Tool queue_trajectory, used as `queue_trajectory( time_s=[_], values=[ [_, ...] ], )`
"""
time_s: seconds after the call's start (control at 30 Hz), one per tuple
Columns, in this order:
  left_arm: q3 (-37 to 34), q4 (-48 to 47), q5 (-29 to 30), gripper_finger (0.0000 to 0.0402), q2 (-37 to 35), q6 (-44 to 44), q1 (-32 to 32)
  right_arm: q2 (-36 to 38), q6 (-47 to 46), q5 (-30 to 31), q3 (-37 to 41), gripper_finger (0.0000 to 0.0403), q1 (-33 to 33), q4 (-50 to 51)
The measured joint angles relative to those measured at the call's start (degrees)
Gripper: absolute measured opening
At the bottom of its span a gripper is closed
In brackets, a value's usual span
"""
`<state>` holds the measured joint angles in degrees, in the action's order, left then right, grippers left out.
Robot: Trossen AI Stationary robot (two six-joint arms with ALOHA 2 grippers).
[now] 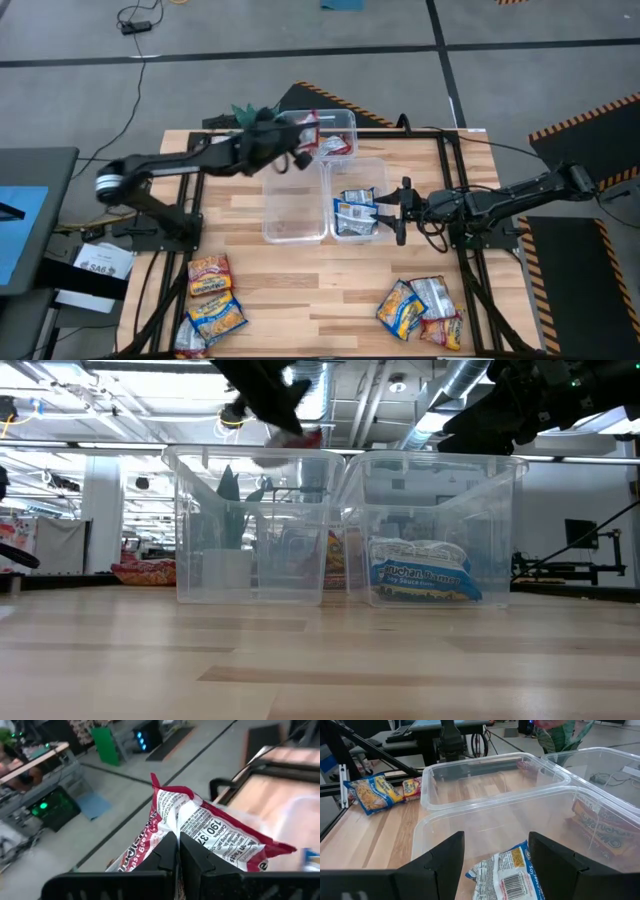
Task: Sort Maruchan noodles
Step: Put the red noodle pack into the top transparent bin, then put the blue noodle pack into the bottom right transparent bin
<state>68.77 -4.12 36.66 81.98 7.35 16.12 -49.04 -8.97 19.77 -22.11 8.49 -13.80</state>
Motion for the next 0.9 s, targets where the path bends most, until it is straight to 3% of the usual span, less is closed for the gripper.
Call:
queue_trajectory(
  time_s=[0.2,0.33,0.67,0.9],
  values=[
    [5.7,0.4,2.6,0.0002,10.5,1.0,4.0,0.0,0.0,0.0,0.0,0.0244,0.0,0.0],
    [7.7,-0.5,2.6,0.0022,13.6,-0.1,5.2,0.0,0.0,0.0,0.0,0.0244,0.0,0.0],
    [13.1,-10.3,2.6,0.0119,12.4,-2.5,4.8,0.0,0.0,0.0,0.0,0.0244,0.0,0.0],
    [14.7,-23.8,0.9,0.0137,5.4,-8.5,0.0,0.0,0.0,0.0,0.0,0.0244,0.0,0.5]
  ],
)
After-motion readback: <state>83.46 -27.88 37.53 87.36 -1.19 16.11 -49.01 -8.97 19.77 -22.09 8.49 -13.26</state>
